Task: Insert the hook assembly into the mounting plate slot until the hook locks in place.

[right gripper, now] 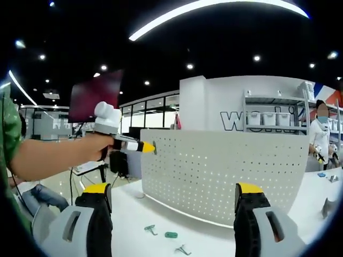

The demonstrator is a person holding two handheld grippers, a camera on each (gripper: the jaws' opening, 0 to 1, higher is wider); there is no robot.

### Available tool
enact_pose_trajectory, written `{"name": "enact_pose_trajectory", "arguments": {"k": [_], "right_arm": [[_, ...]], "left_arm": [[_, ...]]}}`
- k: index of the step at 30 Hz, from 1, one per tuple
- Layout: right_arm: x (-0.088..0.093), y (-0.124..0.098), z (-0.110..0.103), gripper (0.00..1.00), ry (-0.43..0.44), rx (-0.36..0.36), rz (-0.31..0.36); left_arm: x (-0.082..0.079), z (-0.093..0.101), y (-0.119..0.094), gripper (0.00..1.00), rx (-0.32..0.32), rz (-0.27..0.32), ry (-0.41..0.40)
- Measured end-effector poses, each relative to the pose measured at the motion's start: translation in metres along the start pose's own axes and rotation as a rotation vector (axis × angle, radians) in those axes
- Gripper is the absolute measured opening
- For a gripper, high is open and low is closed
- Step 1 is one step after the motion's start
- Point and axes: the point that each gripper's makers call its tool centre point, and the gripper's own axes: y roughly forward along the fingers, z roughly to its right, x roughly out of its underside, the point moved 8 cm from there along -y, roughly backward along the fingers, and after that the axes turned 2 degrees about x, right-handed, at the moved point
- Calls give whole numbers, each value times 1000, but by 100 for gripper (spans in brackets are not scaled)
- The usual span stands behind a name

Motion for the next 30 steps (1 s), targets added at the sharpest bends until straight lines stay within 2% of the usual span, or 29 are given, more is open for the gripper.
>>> {"name": "enact_pose_trajectory", "arguments": {"k": [8,15,24,30], "right_arm": [[6,4,4,96,19,-3,-9],[10,4,12,96,32,6,-14],[16,7,18,96,52,12,-18],[19,10,20,95,63,10,-22]], "left_arm": [[-10,-21,20,3,-45,-36,-21],[-15,-38,35,3,-76,-98,-37],[-24,-53,47,3,-91,-173,-23],[-28,-57,53,3,-100,-183,-20]]}}
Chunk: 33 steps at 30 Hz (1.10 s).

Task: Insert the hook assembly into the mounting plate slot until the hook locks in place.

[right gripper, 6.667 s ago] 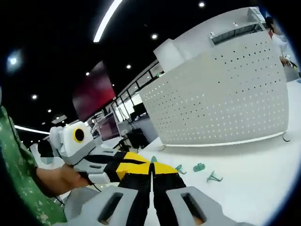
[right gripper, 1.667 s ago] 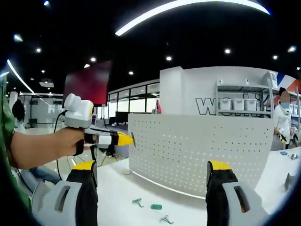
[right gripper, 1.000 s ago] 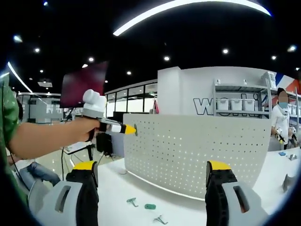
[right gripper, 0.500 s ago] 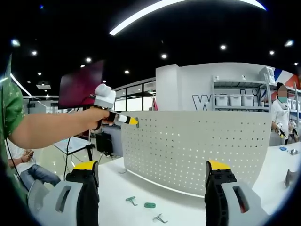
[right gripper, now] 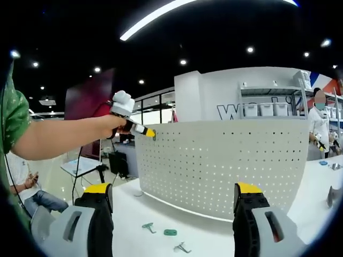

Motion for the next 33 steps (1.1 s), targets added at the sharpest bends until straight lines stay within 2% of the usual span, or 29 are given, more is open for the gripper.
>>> {"name": "enact_pose_trajectory", "arguments": {"k": [19,33], "right_arm": [[4,1,6,95,10,9,-8],[5,0,7,94,13,16,-12]], "left_arm": [[-3,-8,12,3,-22,-27,5],[-3,-5,14,3,-23,-34,20]]}}
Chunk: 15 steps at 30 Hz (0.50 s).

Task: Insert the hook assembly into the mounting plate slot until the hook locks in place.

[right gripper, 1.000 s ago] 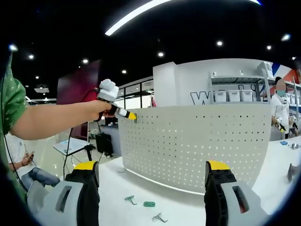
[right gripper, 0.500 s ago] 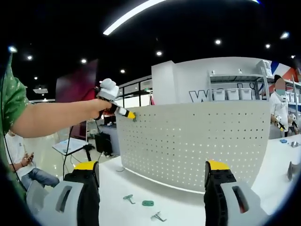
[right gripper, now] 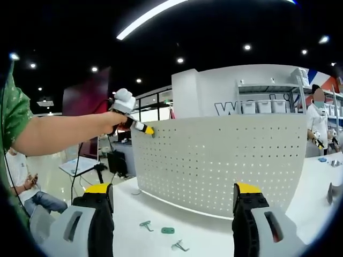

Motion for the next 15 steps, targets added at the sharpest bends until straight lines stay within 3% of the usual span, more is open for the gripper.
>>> {"name": "enact_pose_trajectory", "arguments": {"k": [15], "right_arm": [[2,-1,1,94,3,1,-8]], "left_arm": [[2,0,1,3,-14,-15,19]]}}
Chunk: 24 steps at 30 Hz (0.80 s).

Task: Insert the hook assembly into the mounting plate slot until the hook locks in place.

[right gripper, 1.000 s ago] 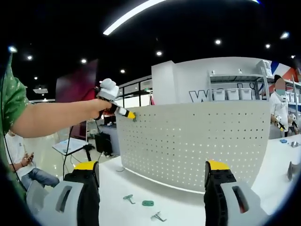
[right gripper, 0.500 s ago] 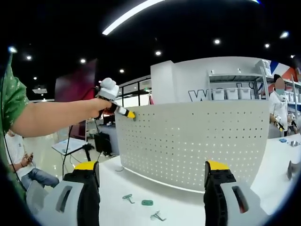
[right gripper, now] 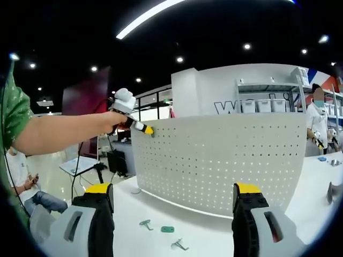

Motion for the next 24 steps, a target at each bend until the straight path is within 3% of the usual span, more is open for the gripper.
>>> {"name": "enact_pose_trajectory", "arguments": {"k": [24], "right_arm": [[3,1,1,93,6,-1,-9]], "left_arm": [[1,0,3,3,-14,3,-14]]}}
